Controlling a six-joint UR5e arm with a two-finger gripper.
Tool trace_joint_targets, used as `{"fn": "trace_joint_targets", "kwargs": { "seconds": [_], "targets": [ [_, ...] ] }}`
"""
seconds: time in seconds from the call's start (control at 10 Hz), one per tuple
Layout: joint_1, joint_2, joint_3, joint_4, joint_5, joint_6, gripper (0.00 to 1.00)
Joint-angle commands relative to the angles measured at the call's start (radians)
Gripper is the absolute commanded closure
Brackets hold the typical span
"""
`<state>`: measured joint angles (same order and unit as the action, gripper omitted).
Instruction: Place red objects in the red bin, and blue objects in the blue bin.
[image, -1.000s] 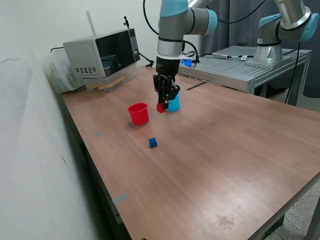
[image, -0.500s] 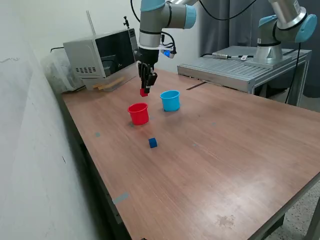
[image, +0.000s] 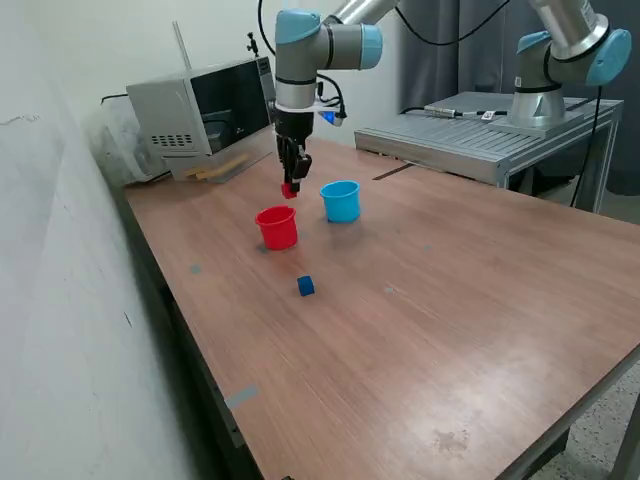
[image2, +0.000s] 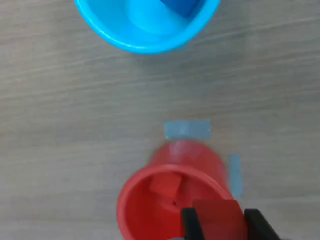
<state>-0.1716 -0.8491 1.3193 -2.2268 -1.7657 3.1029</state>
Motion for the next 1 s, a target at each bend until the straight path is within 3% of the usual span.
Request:
{"fn": "trace_joint_targets", "kwargs": {
  "seconds": [0.0,0.8,0.9],
  "targets": [
    [-0.028,0.068,-0.027,-0.002,0.002,-0.016,1.00],
    [-0.037,0.082,-0.092,-0.007,-0.001,-0.030,1.00],
    [-0.040,0.090,-0.094,-0.008,-0.003,-0.030,0.00]
  ]
}}
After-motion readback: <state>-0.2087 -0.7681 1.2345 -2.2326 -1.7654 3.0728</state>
